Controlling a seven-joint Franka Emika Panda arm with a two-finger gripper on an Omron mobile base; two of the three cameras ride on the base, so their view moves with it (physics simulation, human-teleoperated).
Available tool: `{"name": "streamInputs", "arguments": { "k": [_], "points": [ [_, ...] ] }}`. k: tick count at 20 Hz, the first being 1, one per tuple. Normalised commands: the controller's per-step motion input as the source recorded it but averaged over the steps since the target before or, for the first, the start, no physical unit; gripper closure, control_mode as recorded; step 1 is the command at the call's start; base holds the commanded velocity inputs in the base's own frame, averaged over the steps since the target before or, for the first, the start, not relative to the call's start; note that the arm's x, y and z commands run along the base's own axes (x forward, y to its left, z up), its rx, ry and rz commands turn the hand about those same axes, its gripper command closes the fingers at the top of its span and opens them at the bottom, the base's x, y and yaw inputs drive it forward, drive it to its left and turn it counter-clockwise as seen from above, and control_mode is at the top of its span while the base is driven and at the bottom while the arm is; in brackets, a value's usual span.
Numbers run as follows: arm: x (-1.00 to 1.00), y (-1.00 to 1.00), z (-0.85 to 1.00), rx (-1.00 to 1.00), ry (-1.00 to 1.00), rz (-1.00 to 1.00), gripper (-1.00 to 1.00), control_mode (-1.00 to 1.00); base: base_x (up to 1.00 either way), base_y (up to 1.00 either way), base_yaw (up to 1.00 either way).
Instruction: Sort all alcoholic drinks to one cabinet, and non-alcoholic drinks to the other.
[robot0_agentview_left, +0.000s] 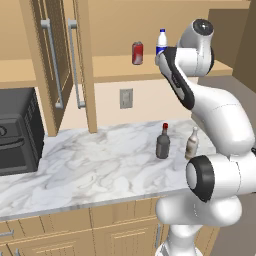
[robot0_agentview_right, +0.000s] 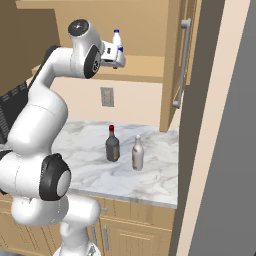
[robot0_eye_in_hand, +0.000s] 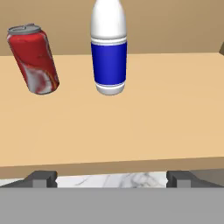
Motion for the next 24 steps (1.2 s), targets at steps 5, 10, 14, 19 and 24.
{"name": "streamInputs", "arguments": {
  "k": [5, 10, 14, 19, 24],
  "points": [
    [-1.0, 0.0, -0.48, 0.0, 0.07, -0.05, -1.0, -1.0, 0.0, 0.0, 0.0],
    [-1.0, 0.0, -0.55, 0.0, 0.07, -0.06, -1.0, -1.0, 0.0, 0.0, 0.0],
    [-1.0, 0.01, -0.64, 0.0, 0.11, -0.04, -1.0, -1.0, 0.0, 0.0, 0.0],
    [-0.65, 0.13, -0.84, 0.0, 0.1, 0.0, -1.0, -1.0, 0.0, 0.0, 0.0],
    [-0.07, 0.12, -0.78, 0.0, 0.06, 0.0, -1.0, -1.0, 0.0, 0.0, 0.0]
  ]
}}
